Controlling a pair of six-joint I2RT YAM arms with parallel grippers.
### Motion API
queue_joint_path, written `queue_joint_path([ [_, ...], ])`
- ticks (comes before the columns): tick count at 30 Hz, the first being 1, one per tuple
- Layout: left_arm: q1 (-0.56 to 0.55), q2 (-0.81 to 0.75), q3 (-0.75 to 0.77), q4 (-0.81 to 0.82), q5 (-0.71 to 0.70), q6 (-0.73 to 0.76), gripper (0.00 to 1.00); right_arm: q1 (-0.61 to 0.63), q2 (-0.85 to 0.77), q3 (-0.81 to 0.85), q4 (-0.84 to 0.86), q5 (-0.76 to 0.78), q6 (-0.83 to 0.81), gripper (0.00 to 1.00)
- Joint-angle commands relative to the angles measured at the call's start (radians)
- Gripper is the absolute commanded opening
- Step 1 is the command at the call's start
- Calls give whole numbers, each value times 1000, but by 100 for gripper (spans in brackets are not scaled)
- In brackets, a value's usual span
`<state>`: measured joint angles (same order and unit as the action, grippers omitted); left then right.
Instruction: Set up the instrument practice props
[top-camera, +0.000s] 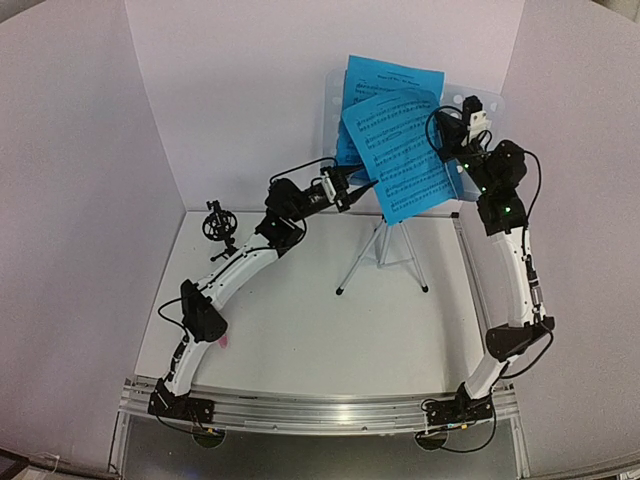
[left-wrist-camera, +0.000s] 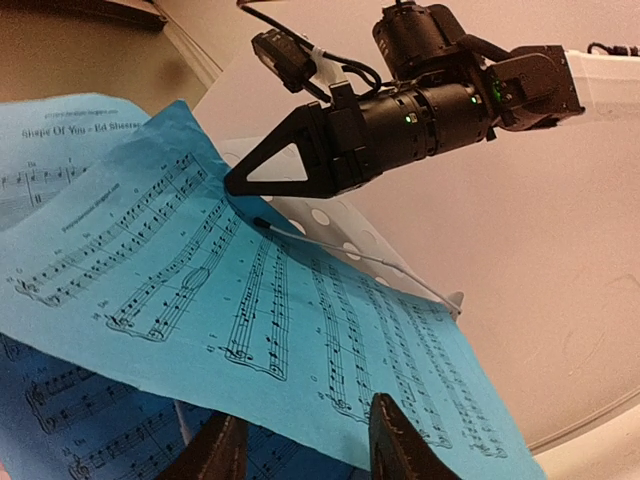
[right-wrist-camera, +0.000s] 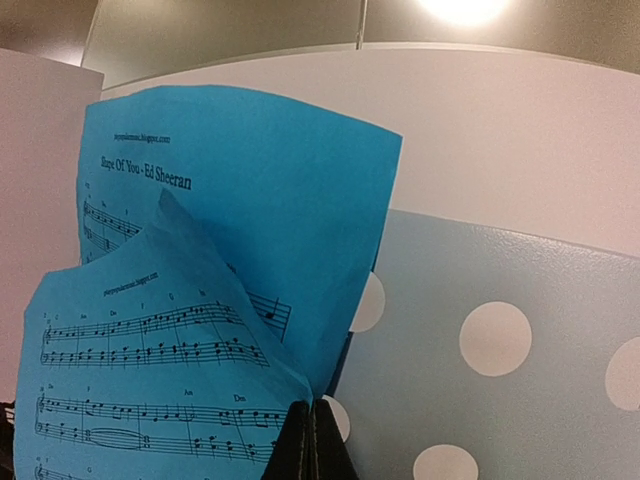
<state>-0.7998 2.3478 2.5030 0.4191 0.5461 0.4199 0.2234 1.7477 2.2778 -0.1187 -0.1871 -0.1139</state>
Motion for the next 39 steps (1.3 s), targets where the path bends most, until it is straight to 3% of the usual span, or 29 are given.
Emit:
queue_joint_path([
  [1, 1, -131, -37, 8, -37, -16, 50, -1, -22, -1, 36, -11, 24, 0],
  [12, 103, -350, -222, -136, -109, -182, 76, -1, 2, 6, 70, -57, 73, 0],
  [19, 149, -306, -101, -319, -218, -263, 99, -1, 38, 38, 93, -76, 106, 0],
  [24, 164, -218, 15, -473, -212, -350, 100, -1, 32, 22, 99, -78, 106, 0],
  [31, 173, -162, 52, -472, -150, -422, 98, -1, 26, 12, 100, -113, 94, 0],
  [39, 180, -141, 56, -414, -114, -484, 66, -1, 48, 33, 105, -161, 106, 0],
])
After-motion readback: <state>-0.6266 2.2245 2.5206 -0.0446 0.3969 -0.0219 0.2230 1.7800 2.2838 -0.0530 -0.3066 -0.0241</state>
